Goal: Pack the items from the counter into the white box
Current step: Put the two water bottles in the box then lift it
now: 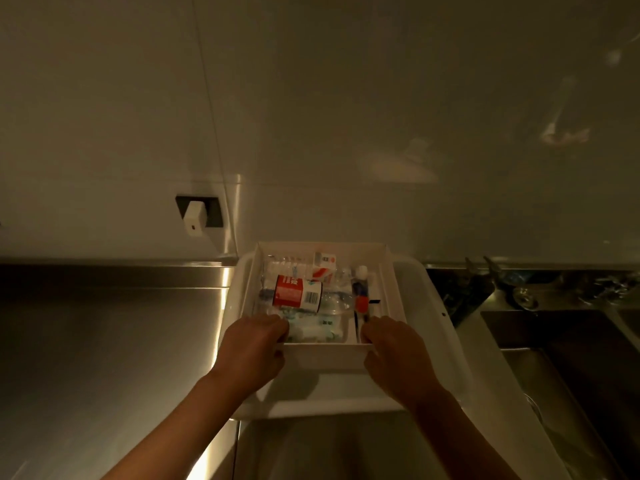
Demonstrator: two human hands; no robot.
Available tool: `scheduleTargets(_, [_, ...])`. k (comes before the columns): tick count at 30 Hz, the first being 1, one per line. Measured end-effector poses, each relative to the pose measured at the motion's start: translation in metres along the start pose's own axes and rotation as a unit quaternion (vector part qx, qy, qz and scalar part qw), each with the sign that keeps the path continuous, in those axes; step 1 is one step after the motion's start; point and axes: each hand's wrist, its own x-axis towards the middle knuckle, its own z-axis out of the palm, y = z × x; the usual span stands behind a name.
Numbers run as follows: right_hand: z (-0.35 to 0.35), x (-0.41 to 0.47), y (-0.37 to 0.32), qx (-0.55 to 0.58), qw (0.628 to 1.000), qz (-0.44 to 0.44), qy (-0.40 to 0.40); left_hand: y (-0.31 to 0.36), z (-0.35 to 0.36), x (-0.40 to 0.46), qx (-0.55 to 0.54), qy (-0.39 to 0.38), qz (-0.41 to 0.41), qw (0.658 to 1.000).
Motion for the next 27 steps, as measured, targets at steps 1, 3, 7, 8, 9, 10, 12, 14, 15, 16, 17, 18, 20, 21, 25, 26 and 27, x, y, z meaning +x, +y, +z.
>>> scheduleTargets(1, [0.005,0.004,0.0,0.004,1.0,0.005,-0.005,-0.005,0.005,0.004,-0.003,-0.007,0.002,1.0])
scheduleTargets(3, [0.013,0.01,0.001,0.006,1.0,0.01,-0.016,-0.012,0.014,0.01,-0.005,-0.024,-0.001,1.0])
scheduleTargets(7, [0.034,0.023,0.009,0.024,1.0,-0.013,-0.014,-0.025,0.032,0.02,-0.006,-0.053,0.001,0.999])
scheduleTargets(8, [0.04,0.026,0.011,0.032,0.999,-0.016,-0.013,-0.029,0.036,0.022,0.0,-0.059,0.003,0.998])
scheduleTargets(9, [0.046,0.03,0.013,0.034,0.999,-0.014,-0.015,-0.032,0.04,0.025,0.007,-0.064,0.004,0.998])
scheduleTargets(10, [0.051,0.033,0.016,0.033,0.999,-0.013,-0.017,-0.035,0.043,0.028,0.012,-0.069,0.004,0.998])
scheduleTargets(12, [0.062,0.04,0.021,0.036,0.999,-0.021,-0.019,-0.04,0.051,0.033,0.016,-0.076,-0.001,0.997])
scheduleTargets(14, [0.074,0.047,0.028,0.047,0.998,-0.04,-0.014,-0.045,0.058,0.037,0.018,-0.082,-0.008,0.996])
scheduleTargets(15, [0.079,0.049,0.03,0.053,0.997,-0.049,-0.013,-0.047,0.061,0.039,0.023,-0.086,-0.011,0.996])
scheduleTargets(16, [0.084,0.051,0.032,0.055,0.997,-0.054,-0.016,-0.048,0.063,0.041,0.028,-0.089,-0.013,0.996])
scheduleTargets(17, [0.088,0.053,0.033,0.055,0.997,-0.053,-0.022,-0.048,0.065,0.042,0.031,-0.09,-0.012,0.995])
scheduleTargets(18, [0.092,0.054,0.035,0.056,0.997,-0.046,-0.032,-0.048,0.067,0.043,0.032,-0.092,-0.01,0.995])
scheduleTargets(20, [0.097,0.055,0.038,0.056,0.996,-0.033,-0.062,-0.046,0.073,0.043,0.033,-0.095,-0.009,0.995])
scheduleTargets(21, [0.1,0.055,0.04,0.055,0.995,-0.031,-0.077,-0.045,0.076,0.043,0.035,-0.094,-0.01,0.995])
scheduleTargets(25, [0.109,0.052,0.046,0.071,0.991,-0.027,-0.109,-0.042,0.087,0.041,0.046,-0.103,-0.013,0.993])
scheduleTargets(26, [0.111,0.051,0.047,0.07,0.991,-0.028,-0.111,-0.042,0.088,0.042,0.048,-0.105,-0.013,0.993])
scheduleTargets(27, [0.113,0.051,0.047,0.066,0.991,-0.026,-0.11,-0.042,0.089,0.042,0.049,-0.107,-0.016,0.993])
